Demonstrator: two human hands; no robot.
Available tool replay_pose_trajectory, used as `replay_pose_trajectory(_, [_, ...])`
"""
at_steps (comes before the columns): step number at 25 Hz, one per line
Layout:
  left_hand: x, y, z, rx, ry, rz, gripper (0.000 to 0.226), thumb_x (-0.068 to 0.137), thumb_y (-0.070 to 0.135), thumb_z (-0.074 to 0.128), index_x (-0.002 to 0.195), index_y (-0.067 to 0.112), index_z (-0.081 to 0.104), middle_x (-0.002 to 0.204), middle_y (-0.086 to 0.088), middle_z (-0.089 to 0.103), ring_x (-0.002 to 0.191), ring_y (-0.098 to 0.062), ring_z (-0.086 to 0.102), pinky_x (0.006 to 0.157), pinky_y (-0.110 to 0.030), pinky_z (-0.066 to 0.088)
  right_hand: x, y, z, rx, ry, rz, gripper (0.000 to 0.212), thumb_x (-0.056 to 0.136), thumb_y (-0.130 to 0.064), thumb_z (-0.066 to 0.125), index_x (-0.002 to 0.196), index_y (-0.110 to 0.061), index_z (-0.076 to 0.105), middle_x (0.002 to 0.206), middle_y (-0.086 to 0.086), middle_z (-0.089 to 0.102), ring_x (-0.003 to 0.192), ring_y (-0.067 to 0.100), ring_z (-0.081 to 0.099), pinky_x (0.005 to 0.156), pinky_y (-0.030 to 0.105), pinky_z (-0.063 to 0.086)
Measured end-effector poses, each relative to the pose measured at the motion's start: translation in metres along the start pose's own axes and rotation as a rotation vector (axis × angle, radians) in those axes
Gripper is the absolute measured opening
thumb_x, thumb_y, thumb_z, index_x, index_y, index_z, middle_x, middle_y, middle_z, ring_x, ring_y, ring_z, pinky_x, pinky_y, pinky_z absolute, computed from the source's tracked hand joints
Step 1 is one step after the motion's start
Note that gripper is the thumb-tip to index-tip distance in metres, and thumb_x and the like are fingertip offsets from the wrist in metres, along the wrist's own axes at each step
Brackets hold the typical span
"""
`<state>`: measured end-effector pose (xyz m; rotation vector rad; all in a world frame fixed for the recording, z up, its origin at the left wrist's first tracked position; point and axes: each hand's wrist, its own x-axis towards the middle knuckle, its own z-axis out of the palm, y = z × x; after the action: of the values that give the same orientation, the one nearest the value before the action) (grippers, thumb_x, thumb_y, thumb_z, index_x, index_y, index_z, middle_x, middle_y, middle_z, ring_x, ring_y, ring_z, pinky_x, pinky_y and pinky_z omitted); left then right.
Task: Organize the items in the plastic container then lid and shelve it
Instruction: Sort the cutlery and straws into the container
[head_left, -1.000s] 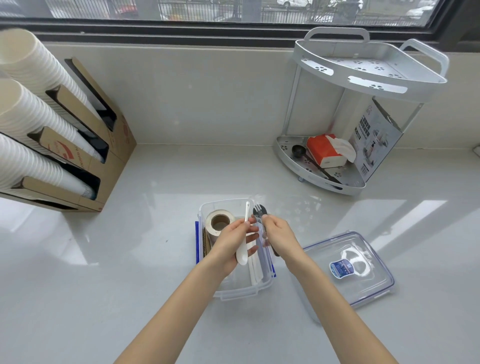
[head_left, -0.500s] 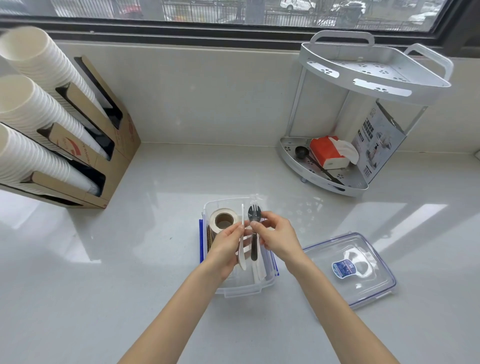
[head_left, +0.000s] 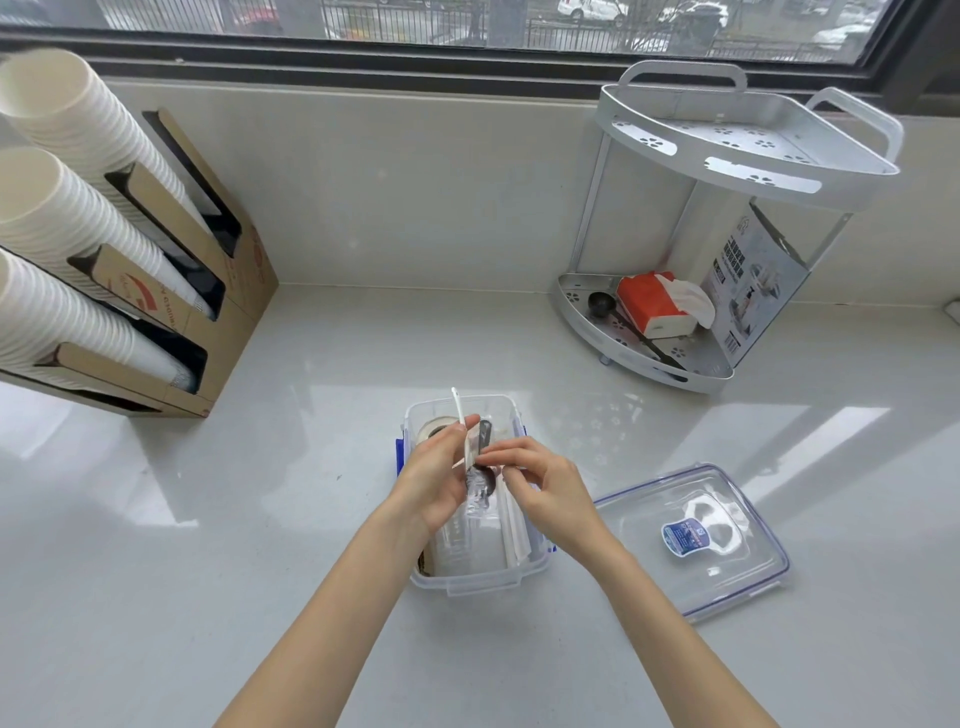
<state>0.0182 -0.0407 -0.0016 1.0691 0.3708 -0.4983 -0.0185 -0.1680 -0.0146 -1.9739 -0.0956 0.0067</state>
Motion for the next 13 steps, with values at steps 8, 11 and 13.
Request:
replay_pose_trajectory(8, [-0.002,-0.007,0.004,-0.014,-0.027,0.037,0.018,0.089,0.002,0.050,0.093,0.014,0.063,0.064,0.005,0.069,0.053,-0.007,0.066,0.049,-0.020,0.056,0.003,-0.005,0.006,-0.040,0.052,0.206,0.015,0.082,-0.022,0.065,0.095,-0.016,0.062,0.096,-0.004,0.053,0.098,0.012,0.058,0.074,0.014,0.045])
replay_pose_trajectory(11, [-0.004,-0.004,0.007,0.038,-0.052,0.064,0.027,0.088,-0.005,0.046,0.106,0.010,0.060,0.077,0.002,0.069,0.058,-0.007,0.069,0.051,-0.019,0.055,0.009,-0.011,0.009,-0.185,0.072,0.222,0.021,0.085,-0.028,0.061,0.096,-0.010,0.061,0.090,-0.005,0.053,0.097,0.015,0.055,0.079,0.020,0.040])
replay_pose_trajectory(13, [-0.005,0.000,0.008,0.071,-0.057,0.074,0.039,0.087,-0.012,0.042,0.118,0.008,0.053,0.100,-0.003,0.064,0.070,-0.010,0.068,0.054,-0.019,0.056,0.014,-0.017,0.011,-0.231,0.067,0.246,0.023,0.085,-0.026,0.058,0.099,-0.008,0.061,0.088,-0.003,0.055,0.094,0.019,0.058,0.083,0.028,0.045])
